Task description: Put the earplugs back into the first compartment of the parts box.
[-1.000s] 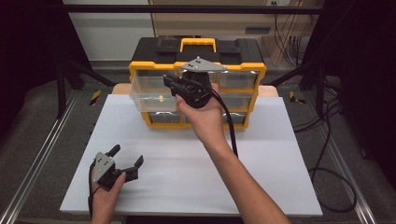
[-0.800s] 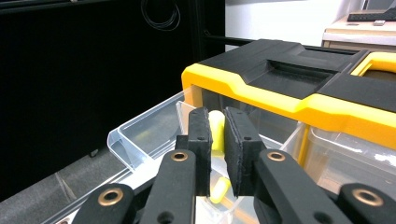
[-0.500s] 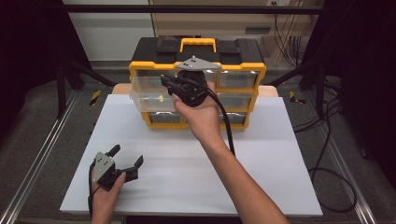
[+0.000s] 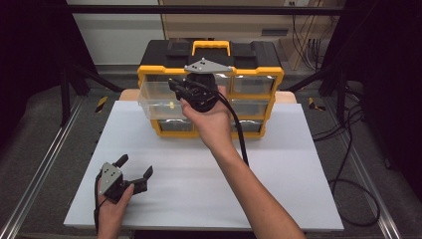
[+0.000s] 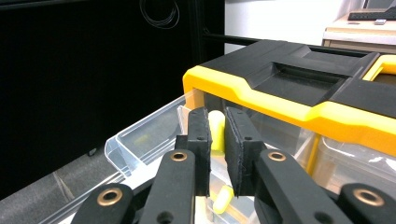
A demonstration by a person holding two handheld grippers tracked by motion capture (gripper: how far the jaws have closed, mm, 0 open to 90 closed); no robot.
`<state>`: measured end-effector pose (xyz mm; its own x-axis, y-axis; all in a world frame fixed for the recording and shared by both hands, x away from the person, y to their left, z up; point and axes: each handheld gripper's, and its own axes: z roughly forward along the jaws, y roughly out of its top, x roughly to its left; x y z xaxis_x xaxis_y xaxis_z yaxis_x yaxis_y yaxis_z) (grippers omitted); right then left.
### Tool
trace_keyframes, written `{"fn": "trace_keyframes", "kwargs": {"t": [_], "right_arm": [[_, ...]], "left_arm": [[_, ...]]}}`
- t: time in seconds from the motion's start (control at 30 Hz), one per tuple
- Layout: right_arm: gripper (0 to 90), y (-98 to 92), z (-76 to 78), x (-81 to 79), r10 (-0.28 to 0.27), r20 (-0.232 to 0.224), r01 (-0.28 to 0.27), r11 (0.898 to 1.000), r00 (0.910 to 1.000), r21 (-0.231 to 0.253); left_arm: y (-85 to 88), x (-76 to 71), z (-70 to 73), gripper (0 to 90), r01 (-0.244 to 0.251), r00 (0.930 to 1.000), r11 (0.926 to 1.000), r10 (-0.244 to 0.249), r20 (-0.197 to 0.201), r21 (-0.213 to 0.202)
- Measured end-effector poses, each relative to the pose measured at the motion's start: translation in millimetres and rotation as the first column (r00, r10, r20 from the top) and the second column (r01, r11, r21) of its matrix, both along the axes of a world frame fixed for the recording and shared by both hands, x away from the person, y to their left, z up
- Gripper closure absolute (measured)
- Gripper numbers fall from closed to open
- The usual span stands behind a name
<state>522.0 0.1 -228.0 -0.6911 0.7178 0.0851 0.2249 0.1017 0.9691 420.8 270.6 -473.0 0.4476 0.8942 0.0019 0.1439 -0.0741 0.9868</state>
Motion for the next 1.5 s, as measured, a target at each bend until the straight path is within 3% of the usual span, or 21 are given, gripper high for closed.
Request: {"fn": "trace_keyframes", "kwargs": {"t": [0.8, 0.9, 1.2, 1.5], "right_arm": [[79.3, 7.9, 2.8, 3.2, -0.007, 0.005, 0.007, 1.0, 1.0, -0.015], [75.7, 8.9, 2.2, 4.2, -0.007, -0.007, 0.007, 1.0, 1.0, -0.017], [67.1, 7.6, 4.0, 1.0, -0.025, 0.021, 0.025, 1.0, 0.9995, -0.018], [57.0, 0.6, 7.7, -1.4, -0.044, 0.021, 0.044, 0.999, 0.9988, -0.018]], "left_arm": [[0.5, 0.3, 0.0, 1.9, 0.001, 1.0, 1.0, -0.001, 0.001, 0.002], [0.5, 0.6, -0.1, 1.9, 0.001, 1.0, 1.0, -0.001, 0.0, 0.0], [0.9, 0.7, -0.1, 1.9, 0.001, 1.0, 1.0, -0.001, -0.001, 0.0], [0.9, 0.5, -0.1, 1.9, 0.001, 1.0, 1.0, -0.001, -0.001, -0.003]]}}
